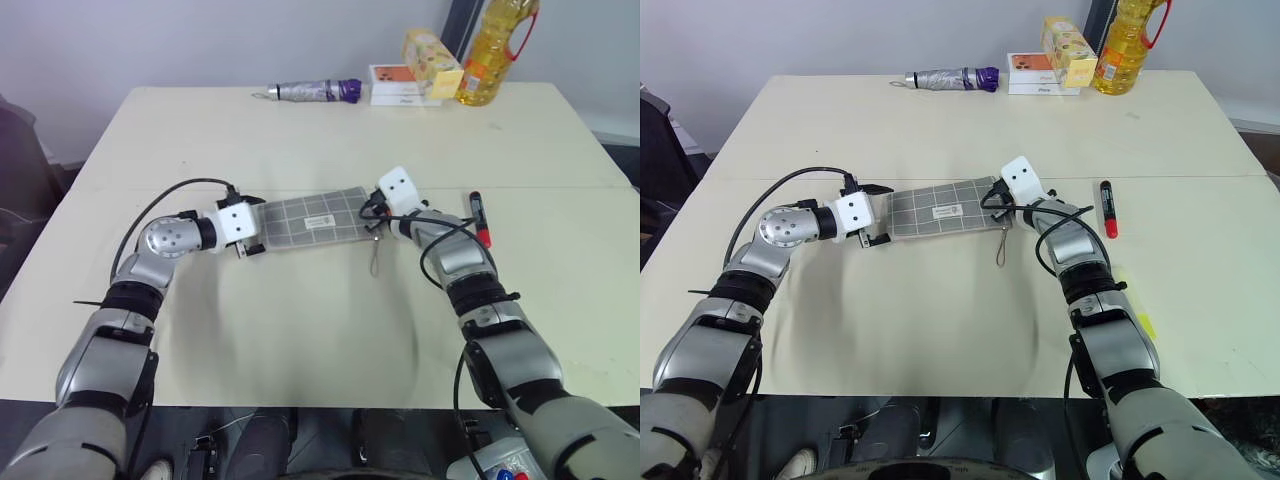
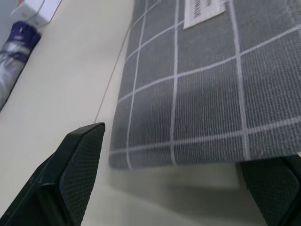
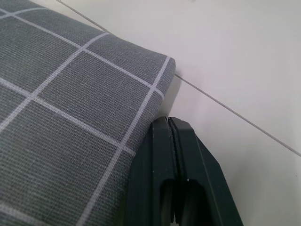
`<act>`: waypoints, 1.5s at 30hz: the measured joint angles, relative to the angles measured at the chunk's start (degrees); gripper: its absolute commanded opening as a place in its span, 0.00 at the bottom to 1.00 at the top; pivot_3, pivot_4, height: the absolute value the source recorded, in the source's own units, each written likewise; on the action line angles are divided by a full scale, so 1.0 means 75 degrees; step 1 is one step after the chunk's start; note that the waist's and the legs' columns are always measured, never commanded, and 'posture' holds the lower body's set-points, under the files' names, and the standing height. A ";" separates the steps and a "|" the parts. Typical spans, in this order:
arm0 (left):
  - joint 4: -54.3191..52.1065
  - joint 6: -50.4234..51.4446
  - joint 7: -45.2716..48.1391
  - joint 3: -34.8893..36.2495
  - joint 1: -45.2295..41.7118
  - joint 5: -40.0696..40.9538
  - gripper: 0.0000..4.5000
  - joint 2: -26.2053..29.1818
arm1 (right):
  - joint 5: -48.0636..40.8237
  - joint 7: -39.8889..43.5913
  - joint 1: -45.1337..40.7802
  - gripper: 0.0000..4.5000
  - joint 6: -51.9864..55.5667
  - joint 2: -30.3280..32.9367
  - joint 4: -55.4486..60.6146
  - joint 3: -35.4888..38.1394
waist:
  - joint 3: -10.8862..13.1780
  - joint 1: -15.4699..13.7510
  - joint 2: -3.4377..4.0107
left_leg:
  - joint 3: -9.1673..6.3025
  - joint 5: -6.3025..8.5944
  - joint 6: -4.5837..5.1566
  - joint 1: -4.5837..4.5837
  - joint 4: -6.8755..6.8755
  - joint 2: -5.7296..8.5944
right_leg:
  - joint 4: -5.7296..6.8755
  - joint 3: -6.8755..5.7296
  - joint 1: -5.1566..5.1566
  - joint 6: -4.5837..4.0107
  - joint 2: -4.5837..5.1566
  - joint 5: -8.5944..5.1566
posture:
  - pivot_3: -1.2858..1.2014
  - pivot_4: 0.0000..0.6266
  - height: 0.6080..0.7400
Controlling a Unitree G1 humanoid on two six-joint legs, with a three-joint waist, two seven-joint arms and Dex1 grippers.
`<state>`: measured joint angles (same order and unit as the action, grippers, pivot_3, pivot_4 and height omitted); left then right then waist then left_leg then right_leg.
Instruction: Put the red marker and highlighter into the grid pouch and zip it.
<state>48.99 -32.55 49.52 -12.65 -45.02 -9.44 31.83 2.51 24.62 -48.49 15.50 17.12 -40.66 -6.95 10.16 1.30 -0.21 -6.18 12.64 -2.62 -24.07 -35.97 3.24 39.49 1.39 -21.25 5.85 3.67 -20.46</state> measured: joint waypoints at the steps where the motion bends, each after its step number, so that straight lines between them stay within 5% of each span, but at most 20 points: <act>1: 0.0002 -0.0074 0.0082 0.0000 0.0001 0.0016 1.00 -0.0006 | 0.0024 0.0045 -0.0002 0.01 -0.0056 0.0002 -0.0024 0.0000 | 0.0000 0.0005 0.0000 | 0.0000 0.0000 0.0000 0.0000 0.0000 0.0000 | 0.0000 0.0000 0.0000 0.0000 0.0000 0.0000 | 0.52 0.24 1.00; 22: -0.0845 -0.0844 0.0530 0.0058 0.0770 0.0467 1.00 -0.0232 | 0.0162 0.0231 -0.0001 0.01 -0.0014 -0.0280 0.0052 0.0050 | -0.0003 0.0182 0.0003 | -0.0006 -0.0002 -0.0002 0.0000 -0.0004 -0.0001 | 0.0021 0.0001 -0.0009 0.0000 -0.0002 0.0000 | 0.52 0.24 1.00; 25: -0.0854 -0.1043 0.0536 -0.0006 0.0808 0.0428 0.81 -0.0244 | 0.0163 0.0300 0.0018 0.00 0.0101 -0.0324 0.0173 0.0039 | -0.0003 0.0191 0.0003 | -0.0005 -0.0002 -0.0003 0.0000 -0.0003 -0.0002 | 0.0025 0.0002 -0.0012 0.0000 -0.0003 0.0000 | 0.52 0.24 1.00; 32: -0.1028 -0.1052 0.0521 0.0009 0.0996 0.0487 0.01 -0.0278 | 0.0067 0.0362 0.0172 0.00 0.0387 -0.0311 0.0588 0.0148 | -0.0002 0.0189 0.0003 | -0.0004 -0.0001 -0.0001 -0.0009 -0.0006 -0.0002 | 0.0034 0.0005 -0.0023 0.0000 -0.0001 0.0000 | 0.52 0.24 1.00; 37: -0.1917 -0.0185 0.0290 0.0326 0.1554 0.1010 0.01 -0.0299 | -0.0181 0.0424 0.0542 0.00 0.0714 0.0131 0.1913 0.0460 | -0.0002 0.0180 0.0003 | -0.0006 0.0001 0.0001 -0.0030 -0.0016 -0.0001 | 0.0044 0.0005 -0.0042 0.0000 0.0001 0.0000 | 0.52 0.24 1.00; 43: -0.4468 0.2759 -0.0332 0.1035 0.2634 0.2297 0.01 -0.0564 | -0.0815 0.0768 0.1358 0.00 0.1662 0.1200 0.4174 0.1291 | -0.0002 0.0167 0.0003 | -0.0007 0.0015 0.0026 -0.0049 -0.0024 -0.0001 | 0.0053 0.0007 -0.0057 -0.0001 0.0004 0.0000 | 0.52 0.24 1.00; 45: -0.5322 0.3715 -0.0693 0.1222 0.2922 0.2692 0.00 -0.0819 | -0.1240 0.1062 0.1640 0.12 0.2201 0.1492 0.4790 0.1608 | -0.0002 0.0162 0.0003 | -0.0010 0.0016 0.0028 -0.0048 -0.0026 -0.0003 | 0.0053 0.0009 -0.0052 -0.0001 0.0004 -0.0001 | 0.52 0.24 1.00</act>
<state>9.07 -4.68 44.32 -3.49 -23.10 10.75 25.69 -6.79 32.59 -36.18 32.01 28.31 -4.74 5.11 10.15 2.51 -0.19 -6.25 12.76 -2.41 -24.43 -36.17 3.21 39.89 1.46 -21.64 5.85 3.70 -20.46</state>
